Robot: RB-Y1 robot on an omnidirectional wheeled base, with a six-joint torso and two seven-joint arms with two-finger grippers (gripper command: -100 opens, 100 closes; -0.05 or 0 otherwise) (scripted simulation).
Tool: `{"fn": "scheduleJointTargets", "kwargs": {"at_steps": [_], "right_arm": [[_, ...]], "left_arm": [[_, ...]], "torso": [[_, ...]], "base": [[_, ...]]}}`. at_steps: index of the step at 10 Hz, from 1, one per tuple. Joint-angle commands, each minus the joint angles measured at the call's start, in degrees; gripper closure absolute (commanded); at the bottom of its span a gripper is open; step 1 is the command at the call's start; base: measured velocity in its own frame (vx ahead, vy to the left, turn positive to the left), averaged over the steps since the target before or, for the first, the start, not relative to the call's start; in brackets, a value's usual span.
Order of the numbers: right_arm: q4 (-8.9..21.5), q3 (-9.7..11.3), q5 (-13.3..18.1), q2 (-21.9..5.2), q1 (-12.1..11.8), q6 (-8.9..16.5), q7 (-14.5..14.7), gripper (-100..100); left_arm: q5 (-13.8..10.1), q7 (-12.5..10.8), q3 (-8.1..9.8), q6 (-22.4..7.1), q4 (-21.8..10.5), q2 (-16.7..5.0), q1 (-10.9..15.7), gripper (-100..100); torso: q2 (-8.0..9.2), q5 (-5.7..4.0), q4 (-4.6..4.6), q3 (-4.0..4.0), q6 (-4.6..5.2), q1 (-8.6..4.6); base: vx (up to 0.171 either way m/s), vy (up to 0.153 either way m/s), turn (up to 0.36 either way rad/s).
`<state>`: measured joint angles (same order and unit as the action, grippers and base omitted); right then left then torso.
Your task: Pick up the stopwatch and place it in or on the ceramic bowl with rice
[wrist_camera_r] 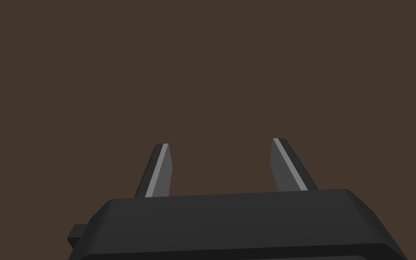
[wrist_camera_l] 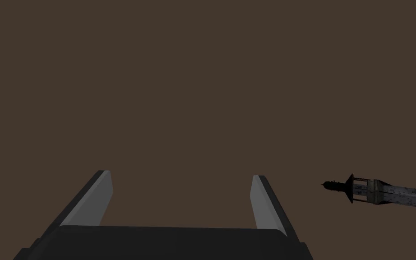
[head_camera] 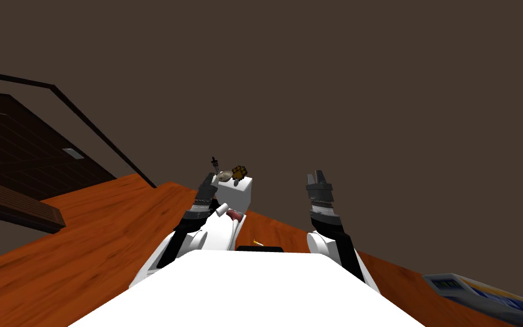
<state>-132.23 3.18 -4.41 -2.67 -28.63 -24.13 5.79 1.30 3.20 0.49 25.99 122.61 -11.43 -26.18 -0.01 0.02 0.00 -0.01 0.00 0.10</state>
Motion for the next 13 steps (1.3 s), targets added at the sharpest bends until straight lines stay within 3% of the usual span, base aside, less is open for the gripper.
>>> {"fn": "scheduleJointTargets", "kwargs": {"at_steps": [1, 13], "right_arm": [[0.0, 0.0, 0.0, 0.0, 0.0, 0.0, 0.0, 0], [0.0, 0.0, 0.0, 0.0, 0.0, 0.0, 0.0, 0]], "left_arm": [[1.2, 0.4, -0.13, -0.4, -1.3, -2.0, 0.1, -100], [10.1, 3.0, -0.45, -5.4, -9.6, -17.8, 0.2, -100]], "torso": [[0.0, 0.0, 0.0, 0.0, 0.0, 0.0], [-0.18, -0.03, -0.04, -0.1, 0.0, -0.15]], "base": [[0.001, 0.021, -0.043], [0.021, 0.006, -0.036]]}}
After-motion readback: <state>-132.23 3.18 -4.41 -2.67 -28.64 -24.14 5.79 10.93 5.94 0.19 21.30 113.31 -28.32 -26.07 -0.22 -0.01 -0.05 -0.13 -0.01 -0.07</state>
